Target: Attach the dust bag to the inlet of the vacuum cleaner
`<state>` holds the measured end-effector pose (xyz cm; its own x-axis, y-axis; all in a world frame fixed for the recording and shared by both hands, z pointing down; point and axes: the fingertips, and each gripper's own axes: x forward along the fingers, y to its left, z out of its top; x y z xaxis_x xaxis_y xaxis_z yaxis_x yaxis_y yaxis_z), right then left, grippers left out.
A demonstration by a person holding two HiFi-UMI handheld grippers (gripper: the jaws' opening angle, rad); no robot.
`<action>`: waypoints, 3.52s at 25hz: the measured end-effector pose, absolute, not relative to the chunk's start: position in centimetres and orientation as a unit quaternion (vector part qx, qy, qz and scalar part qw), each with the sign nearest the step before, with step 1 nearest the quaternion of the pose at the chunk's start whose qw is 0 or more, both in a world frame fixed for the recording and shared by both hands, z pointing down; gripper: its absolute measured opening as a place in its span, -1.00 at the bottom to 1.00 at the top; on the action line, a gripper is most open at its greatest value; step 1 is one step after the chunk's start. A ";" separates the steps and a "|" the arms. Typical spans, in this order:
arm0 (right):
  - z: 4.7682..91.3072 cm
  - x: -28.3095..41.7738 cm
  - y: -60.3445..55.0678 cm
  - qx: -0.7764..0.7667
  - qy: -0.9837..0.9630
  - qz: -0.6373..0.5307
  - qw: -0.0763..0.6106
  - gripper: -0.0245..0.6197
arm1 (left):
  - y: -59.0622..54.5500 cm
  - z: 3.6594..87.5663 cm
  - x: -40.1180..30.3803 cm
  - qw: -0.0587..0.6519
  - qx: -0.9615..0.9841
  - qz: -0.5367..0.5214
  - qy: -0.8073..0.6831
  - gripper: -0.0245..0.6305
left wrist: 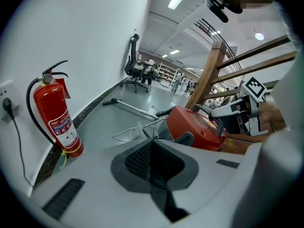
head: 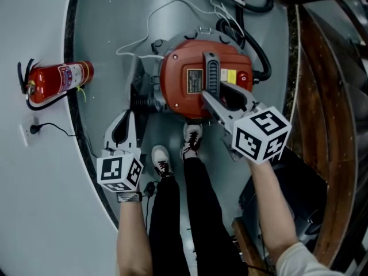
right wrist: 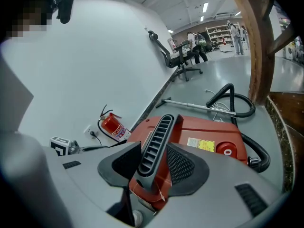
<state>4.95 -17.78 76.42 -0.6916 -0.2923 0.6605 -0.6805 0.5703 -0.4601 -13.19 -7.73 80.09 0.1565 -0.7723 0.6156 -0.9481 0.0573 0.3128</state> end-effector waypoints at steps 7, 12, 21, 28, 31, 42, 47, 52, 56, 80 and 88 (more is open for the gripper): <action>76.5 4.9 -17.7 0.273 -0.846 0.362 0.280 -0.38 | -7.8 79.9 -12.5 0.346 0.699 0.118 -0.614 -0.89; 76.5 4.8 -17.6 0.270 -0.849 0.360 0.278 -0.38 | -8.0 79.8 -11.7 0.333 0.735 0.142 -0.574 -0.89; 76.6 4.8 -17.4 0.253 -0.854 0.353 0.288 -0.37 | -8.2 79.9 -9.9 0.346 0.769 0.136 -0.521 -0.87; 76.6 4.7 -17.5 0.261 -0.853 0.360 0.274 -0.37 | -8.1 80.3 -9.9 0.315 0.739 0.172 -0.570 -0.84; 76.6 4.7 -17.5 0.257 -0.853 0.359 0.279 -0.37 | -7.6 80.2 -10.1 0.303 0.722 0.166 -0.599 -0.83; 76.6 4.8 -17.6 0.261 -0.853 0.357 0.278 -0.36 | -5.2 81.9 -10.9 0.297 0.695 0.213 -0.619 -0.77; 76.7 4.8 -17.5 0.262 -0.852 0.356 0.280 -0.36 | -5.2 82.5 -10.8 0.272 0.685 0.264 -0.622 -0.77; 76.6 4.8 -17.5 0.265 -0.852 0.356 0.277 -0.36 | -5.4 82.9 -10.6 0.227 0.663 0.327 -0.634 -0.77; 76.6 4.8 -17.5 0.266 -0.853 0.356 0.275 -0.36 | -5.7 82.9 -11.1 0.223 0.629 0.338 -0.663 -0.82; 76.6 4.7 -17.5 0.260 -0.857 0.357 0.266 -0.36 | -6.0 82.3 -10.9 0.360 0.707 0.122 -0.597 -0.86; 76.6 4.6 -17.6 0.260 -0.857 0.360 0.262 -0.36 | -7.7 80.8 -7.5 0.336 0.793 0.108 -0.496 -0.93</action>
